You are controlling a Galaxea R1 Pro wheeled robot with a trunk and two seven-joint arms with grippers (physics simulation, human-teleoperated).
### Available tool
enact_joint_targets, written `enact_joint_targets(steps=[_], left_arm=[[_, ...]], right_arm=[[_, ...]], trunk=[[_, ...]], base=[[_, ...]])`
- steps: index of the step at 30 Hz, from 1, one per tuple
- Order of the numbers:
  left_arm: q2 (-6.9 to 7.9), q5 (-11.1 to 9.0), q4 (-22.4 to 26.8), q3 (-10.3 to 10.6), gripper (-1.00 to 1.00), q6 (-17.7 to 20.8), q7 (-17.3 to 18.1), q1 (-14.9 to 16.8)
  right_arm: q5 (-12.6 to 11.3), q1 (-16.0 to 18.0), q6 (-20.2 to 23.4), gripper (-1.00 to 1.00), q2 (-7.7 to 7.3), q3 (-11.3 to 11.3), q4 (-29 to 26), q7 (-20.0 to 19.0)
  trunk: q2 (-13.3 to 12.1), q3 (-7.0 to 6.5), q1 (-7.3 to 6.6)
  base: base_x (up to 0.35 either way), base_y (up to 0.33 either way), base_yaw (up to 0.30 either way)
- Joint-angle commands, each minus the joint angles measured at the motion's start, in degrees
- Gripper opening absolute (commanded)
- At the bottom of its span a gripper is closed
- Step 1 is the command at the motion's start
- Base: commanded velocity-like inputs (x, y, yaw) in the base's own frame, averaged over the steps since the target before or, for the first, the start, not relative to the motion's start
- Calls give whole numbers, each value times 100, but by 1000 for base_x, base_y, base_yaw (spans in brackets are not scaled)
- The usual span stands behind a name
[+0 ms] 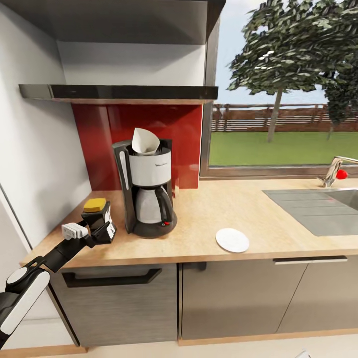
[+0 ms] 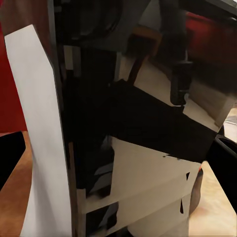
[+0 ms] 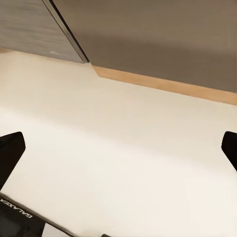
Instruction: Set up a coffee station on the kitchen countertop: keep the coffee maker on the countertop, move the bottle of coffee from the kitchen shelf to the counter next to the coffee maker, place a paper coffee filter on top of the coffee maker, put the saucer next to the coffee maker with the coffee cup on the saucer, and place the electric kettle next to the coffee maker.
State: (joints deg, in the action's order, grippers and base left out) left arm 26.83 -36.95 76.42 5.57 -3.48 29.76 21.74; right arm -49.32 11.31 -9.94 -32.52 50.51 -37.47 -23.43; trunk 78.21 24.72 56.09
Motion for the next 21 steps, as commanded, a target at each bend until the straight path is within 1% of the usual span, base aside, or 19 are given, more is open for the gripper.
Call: enact_joint_targets(steps=[1, 18, 21], left_arm=[[6, -40, -4, 14, -100, -21, 6, 6], [6, -20, 17, 6, -100, -57, -2, 6], [6, 245, 3, 5, -100, -243, -46, 6]], right_arm=[[-60, 12, -34, 100, -7, 47, 3, -4], [-60, 12, -34, 100, -8, 47, 11, -4], [-58, 12, -34, 100, -8, 47, 12, 2]], trunk=[[46, 25, 23], [46, 25, 23], [46, 25, 23]], base=[[0, 0, 0], [0, 0, 0], [0, 0, 0]])
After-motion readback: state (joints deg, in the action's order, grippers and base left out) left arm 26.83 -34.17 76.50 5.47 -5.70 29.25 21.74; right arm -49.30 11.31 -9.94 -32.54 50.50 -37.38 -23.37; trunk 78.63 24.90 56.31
